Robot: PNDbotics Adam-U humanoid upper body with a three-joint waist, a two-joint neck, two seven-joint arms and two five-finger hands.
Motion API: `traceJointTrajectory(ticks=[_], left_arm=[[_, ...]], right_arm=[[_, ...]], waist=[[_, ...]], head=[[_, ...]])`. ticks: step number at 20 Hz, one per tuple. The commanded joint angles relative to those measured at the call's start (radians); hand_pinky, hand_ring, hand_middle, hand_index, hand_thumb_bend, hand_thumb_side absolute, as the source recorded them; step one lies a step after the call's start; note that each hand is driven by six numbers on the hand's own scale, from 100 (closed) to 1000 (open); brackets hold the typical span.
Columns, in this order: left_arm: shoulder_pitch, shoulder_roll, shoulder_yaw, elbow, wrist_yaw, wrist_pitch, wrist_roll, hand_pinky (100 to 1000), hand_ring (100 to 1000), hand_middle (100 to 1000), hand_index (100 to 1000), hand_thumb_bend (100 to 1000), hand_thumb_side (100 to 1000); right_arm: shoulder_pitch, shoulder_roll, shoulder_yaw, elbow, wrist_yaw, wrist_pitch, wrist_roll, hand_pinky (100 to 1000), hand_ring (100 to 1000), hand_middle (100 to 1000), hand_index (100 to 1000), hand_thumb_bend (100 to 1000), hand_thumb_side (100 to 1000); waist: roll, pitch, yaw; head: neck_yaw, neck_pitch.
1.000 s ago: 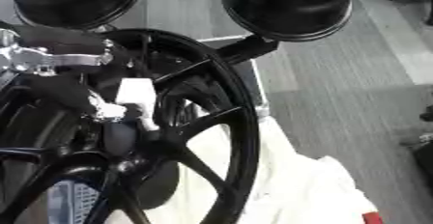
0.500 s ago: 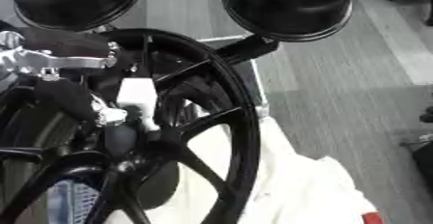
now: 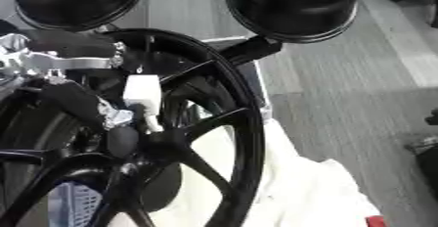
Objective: Pull the pin out of the wheel hub.
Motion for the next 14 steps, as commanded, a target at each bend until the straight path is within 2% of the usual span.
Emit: traceJointTrajectory(ticks=[1, 4, 6, 7, 8, 11, 14], left_arm=[[-0.010, 0.009, 0.019, -0.017, 0.017, 0.011, 0.032, 725, 551, 344, 634, 100, 434], [-0.005, 0.008, 0.027, -0.019, 0.050, 0.029, 0.073, 695, 530, 325, 603, 100, 427], [-0.003, 0.011, 0.035, -0.026, 0.075, 0.040, 0.103, 666, 512, 305, 570, 100, 380], [-0.001, 0.013, 0.041, -0.031, 0.087, 0.046, 0.119, 643, 492, 275, 539, 100, 291], [0.001, 0.015, 0.049, -0.036, 0.101, 0.053, 0.138, 626, 478, 254, 518, 100, 262], [0.014, 0.023, 0.082, -0.054, 0.139, 0.071, 0.199, 598, 459, 227, 494, 100, 266], [0.038, 0.039, 0.140, -0.072, 0.179, 0.087, 0.257, 592, 451, 211, 484, 100, 278]], right_arm=[[-0.002, -0.010, -0.003, -0.018, -0.004, -0.001, -0.003, 765, 577, 507, 680, 100, 610], [-0.002, -0.008, -0.002, -0.018, -0.004, 0.000, -0.003, 765, 578, 508, 680, 100, 611], [-0.001, -0.006, -0.002, -0.018, -0.003, 0.001, -0.003, 766, 578, 508, 680, 100, 612], [-0.001, -0.006, -0.003, -0.018, -0.003, 0.001, -0.003, 766, 578, 508, 680, 100, 613], [0.000, -0.006, -0.003, -0.018, -0.003, 0.001, -0.003, 766, 578, 508, 680, 100, 613], [0.000, -0.006, -0.002, -0.018, -0.003, 0.001, -0.002, 766, 578, 508, 681, 100, 614], [0.002, -0.006, -0.005, -0.018, -0.001, 0.001, -0.004, 766, 578, 509, 680, 100, 613]], waist=[[-0.005, -0.016, -0.001], [-0.006, -0.016, -0.001], [-0.007, -0.016, 0.000], [-0.007, -0.017, 0.000], [-0.007, -0.017, 0.000], [-0.008, -0.019, 0.000], [-0.008, -0.021, 0.002]], head=[[0.001, -0.014], [0.000, -0.014], [-0.001, -0.015], [-0.001, -0.014], [-0.002, -0.015], [-0.003, -0.015], [-0.005, -0.014]])
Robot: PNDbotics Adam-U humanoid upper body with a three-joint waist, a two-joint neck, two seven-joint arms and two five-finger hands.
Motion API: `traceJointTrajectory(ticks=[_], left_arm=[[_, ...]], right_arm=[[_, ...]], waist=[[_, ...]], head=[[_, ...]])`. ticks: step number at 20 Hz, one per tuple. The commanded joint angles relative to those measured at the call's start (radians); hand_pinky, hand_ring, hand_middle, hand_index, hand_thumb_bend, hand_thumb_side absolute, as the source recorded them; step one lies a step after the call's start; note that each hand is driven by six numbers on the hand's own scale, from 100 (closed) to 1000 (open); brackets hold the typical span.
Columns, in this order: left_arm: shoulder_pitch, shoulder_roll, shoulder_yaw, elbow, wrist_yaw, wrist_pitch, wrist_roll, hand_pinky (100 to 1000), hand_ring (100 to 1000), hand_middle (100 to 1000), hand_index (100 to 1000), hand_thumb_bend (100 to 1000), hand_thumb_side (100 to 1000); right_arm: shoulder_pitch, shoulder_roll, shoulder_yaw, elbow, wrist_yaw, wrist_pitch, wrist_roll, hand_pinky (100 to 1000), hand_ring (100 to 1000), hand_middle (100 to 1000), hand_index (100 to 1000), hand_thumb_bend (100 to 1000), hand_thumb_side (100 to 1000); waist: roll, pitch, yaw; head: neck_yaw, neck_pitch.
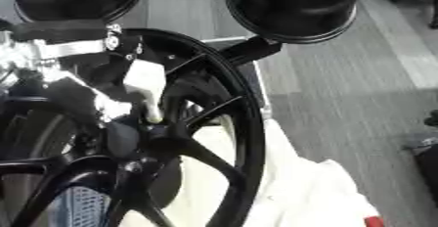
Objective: Pull the pin out of the wheel hub.
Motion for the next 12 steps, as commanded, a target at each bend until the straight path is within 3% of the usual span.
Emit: traceJointTrajectory(ticks=[1, 7, 12], left_arm=[[0.009, 0.043, 0.087, -0.030, 0.049, 0.016, 0.066, 593, 447, 203, 480, 100, 289], [0.088, 0.105, 0.280, -0.056, 0.159, 0.032, 0.201, 600, 441, 189, 478, 100, 350], [0.267, 0.210, 0.490, 0.001, 0.222, 0.019, 0.382, 623, 445, 189, 486, 100, 386]], right_arm=[[0.002, -0.011, -0.006, -0.018, -0.001, -0.001, -0.004, 766, 578, 509, 681, 100, 613], [0.005, -0.015, -0.014, -0.018, 0.001, -0.008, -0.010, 767, 579, 509, 681, 100, 607], [0.007, -0.017, -0.031, -0.018, 0.006, -0.020, -0.024, 767, 579, 510, 681, 100, 603]], waist=[[-0.003, -0.022, 0.002], [-0.008, -0.024, 0.012], [-0.010, -0.022, 0.024]], head=[[-0.005, -0.014], [-0.018, -0.013], [-0.031, -0.014]])
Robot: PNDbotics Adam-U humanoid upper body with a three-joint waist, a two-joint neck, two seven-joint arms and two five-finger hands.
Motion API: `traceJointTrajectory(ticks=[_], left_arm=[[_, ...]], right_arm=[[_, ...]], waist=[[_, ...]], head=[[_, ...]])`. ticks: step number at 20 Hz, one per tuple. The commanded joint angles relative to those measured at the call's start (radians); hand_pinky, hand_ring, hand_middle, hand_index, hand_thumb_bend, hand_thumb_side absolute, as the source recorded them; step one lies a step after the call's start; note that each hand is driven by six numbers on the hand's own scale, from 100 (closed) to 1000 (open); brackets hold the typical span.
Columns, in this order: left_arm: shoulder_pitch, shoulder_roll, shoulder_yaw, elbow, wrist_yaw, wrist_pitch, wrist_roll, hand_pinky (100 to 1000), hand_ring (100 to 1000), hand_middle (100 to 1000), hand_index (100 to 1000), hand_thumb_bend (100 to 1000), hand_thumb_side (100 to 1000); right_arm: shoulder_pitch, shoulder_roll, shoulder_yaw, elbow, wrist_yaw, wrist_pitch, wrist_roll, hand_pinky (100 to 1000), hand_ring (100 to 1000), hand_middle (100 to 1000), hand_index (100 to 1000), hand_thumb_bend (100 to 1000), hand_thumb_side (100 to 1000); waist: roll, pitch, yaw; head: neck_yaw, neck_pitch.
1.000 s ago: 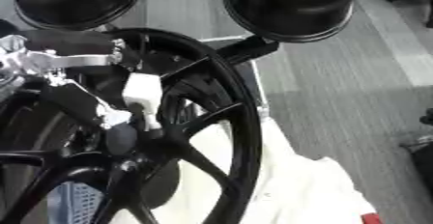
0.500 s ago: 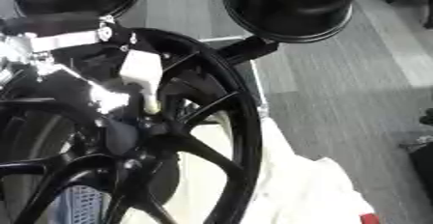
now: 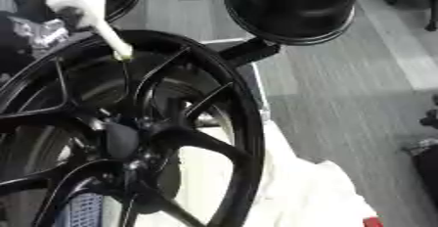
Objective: Pull the pin out of the wheel hub.
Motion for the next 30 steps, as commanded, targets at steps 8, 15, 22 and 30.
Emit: traceJointTrajectory(ticks=[8, 15, 22, 30], left_arm=[[0.344, 0.124, 0.375, 0.159, 0.073, -0.061, 0.298, 671, 486, 247, 543, 100, 386], [0.466, 0.098, 0.413, 0.257, -0.013, -0.118, 0.143, 888, 841, 683, 897, 100, 445], [0.470, 0.080, 0.429, 0.339, -0.165, -0.231, -0.040, 950, 912, 786, 968, 100, 846], [0.458, 0.065, 0.458, 0.392, -0.131, -0.211, 0.000, 900, 852, 712, 875, 100, 637]], right_arm=[[-0.003, -0.011, -0.033, -0.018, 0.003, -0.014, -0.028, 767, 579, 510, 680, 100, 599], [-0.006, -0.009, -0.038, -0.018, -0.002, -0.017, -0.034, 766, 579, 510, 680, 100, 597], [-0.006, -0.006, -0.037, -0.018, -0.005, -0.017, -0.035, 765, 578, 509, 679, 100, 597], [-0.006, -0.006, -0.037, -0.018, -0.007, -0.018, -0.039, 764, 578, 509, 679, 100, 597]], waist=[[-0.013, -0.017, 0.013], [-0.018, -0.020, 0.010], [-0.020, -0.025, 0.003], [-0.021, -0.027, 0.009]], head=[[-0.017, -0.019], [-0.011, -0.028], [-0.008, -0.032], [-0.011, -0.032]])
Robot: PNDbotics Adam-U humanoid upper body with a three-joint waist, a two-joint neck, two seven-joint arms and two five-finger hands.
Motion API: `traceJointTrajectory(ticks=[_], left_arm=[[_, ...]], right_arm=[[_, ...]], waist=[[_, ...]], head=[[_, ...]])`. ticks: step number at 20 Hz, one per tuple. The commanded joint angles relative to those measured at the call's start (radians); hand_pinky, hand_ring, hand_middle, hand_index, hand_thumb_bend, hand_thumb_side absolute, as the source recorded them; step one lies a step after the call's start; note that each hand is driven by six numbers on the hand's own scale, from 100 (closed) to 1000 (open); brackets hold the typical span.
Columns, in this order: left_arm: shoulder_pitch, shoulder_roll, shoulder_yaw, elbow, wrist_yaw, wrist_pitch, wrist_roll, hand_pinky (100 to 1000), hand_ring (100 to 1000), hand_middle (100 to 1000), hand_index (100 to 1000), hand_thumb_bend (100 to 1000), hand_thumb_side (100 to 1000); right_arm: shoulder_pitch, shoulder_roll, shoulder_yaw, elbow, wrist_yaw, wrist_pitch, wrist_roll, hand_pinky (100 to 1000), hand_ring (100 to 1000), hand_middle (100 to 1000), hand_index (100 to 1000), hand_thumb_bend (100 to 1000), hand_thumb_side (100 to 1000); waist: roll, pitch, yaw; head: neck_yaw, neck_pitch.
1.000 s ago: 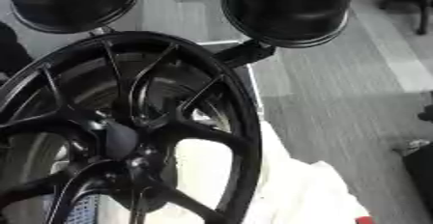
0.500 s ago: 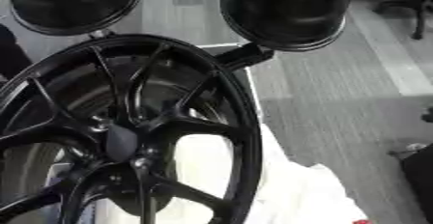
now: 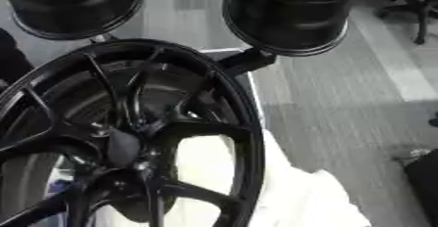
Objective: Pull the pin out of the wheel hub.
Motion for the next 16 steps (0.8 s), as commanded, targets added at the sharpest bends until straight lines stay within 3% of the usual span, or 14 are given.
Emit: traceJointTrajectory(ticks=[1, 4, 10, 16], left_arm=[[-0.019, 0.025, 0.031, -0.011, 0.039, 0.020, 0.048, 891, 839, 696, 866, 100, 612], [-0.030, 0.012, 0.037, -0.063, 0.126, 0.024, 0.138, 856, 787, 622, 830, 100, 526], [-0.049, -0.052, 0.026, -0.252, 0.318, -0.037, 0.330, 847, 767, 603, 832, 100, 550], [-0.059, -0.161, -0.004, -0.417, 0.414, -0.081, 0.404, 850, 768, 606, 832, 100, 582]], right_arm=[[-0.004, -0.014, -0.008, -0.018, -0.005, -0.002, -0.005, 765, 578, 509, 679, 100, 597], [-0.005, -0.016, -0.007, -0.018, -0.004, -0.004, -0.006, 765, 579, 509, 679, 100, 595], [-0.007, -0.025, -0.005, -0.018, -0.003, -0.012, -0.005, 765, 579, 510, 679, 100, 590], [-0.016, -0.036, -0.003, -0.018, 0.003, -0.025, -0.006, 765, 580, 510, 680, 100, 581]], waist=[[0.002, -0.019, 0.002], [0.001, -0.020, 0.002], [-0.003, -0.019, 0.002], [-0.008, -0.018, -0.002]], head=[[-0.001, -0.010], [-0.001, -0.012], [0.004, -0.017], [0.009, -0.023]])
